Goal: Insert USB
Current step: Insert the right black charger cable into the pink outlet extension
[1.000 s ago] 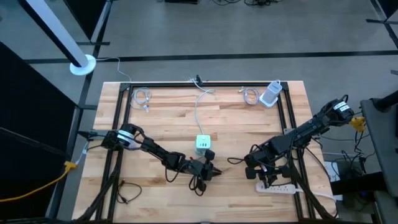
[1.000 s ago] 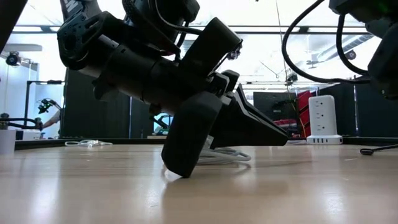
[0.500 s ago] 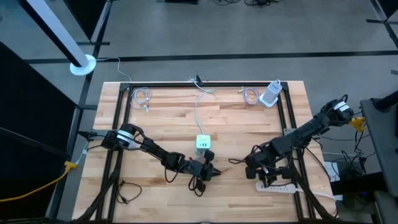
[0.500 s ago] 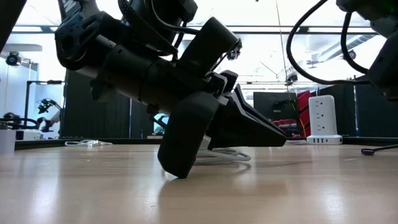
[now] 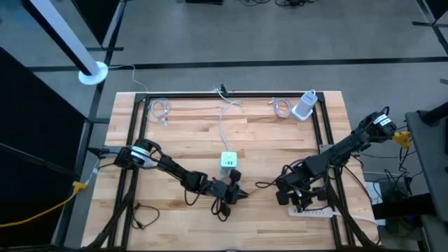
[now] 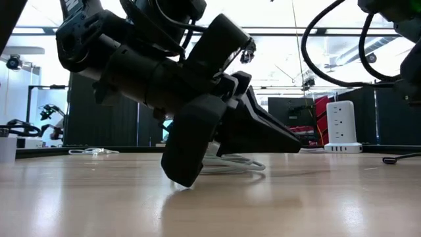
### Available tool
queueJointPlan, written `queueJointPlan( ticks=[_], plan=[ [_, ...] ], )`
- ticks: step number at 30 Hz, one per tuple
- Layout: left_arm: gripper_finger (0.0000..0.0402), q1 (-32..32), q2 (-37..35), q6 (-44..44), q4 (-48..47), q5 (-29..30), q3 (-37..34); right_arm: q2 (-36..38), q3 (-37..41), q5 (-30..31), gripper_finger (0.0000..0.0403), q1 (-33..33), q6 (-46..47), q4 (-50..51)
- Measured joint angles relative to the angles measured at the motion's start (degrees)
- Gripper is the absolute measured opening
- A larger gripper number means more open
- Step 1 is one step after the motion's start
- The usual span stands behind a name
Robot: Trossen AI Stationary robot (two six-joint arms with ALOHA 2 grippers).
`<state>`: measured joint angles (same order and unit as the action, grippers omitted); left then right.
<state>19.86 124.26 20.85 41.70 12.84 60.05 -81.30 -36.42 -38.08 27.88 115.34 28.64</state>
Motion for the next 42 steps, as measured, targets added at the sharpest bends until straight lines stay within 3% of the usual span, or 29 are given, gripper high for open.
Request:
queueJointPlan(
  ticks=[8, 13, 17, 25, 42],
  plan=[
    [0.0025, -0.02, -2.41, -0.17, 1.0, 0.12, 0.01, 0.61, 0.21, 2.13, 0.0148, -0.02, -7.67, 1.58],
    [0.0025, -0.04, -3.09, -0.19, 0.98, 0.16, 0.04, 2.4, 0.21, 5.66, 0.0191, 0.57, -10.14, 1.98],
    [0.0025, -0.12, -3.14, -0.41, 1.43, 0.2, 0.04, 4.19, -0.11, 9.61, 0.0204, 1.63, -12.09, 4.34],
    [0.0025, -0.55, -3.25, -2.13, 3.71, 0.31, 0.09, 6.79, -4.4, 16.82, 0.0209, 3.22, -18.94, 19.74],
    [0.0025, -6.9, -8.31, -6.62, 6.31, 0.13, 1.07, 7.74, -6.19, 30.72, 0.0234, 3.23, -37.41, 24.12]
  ],
)
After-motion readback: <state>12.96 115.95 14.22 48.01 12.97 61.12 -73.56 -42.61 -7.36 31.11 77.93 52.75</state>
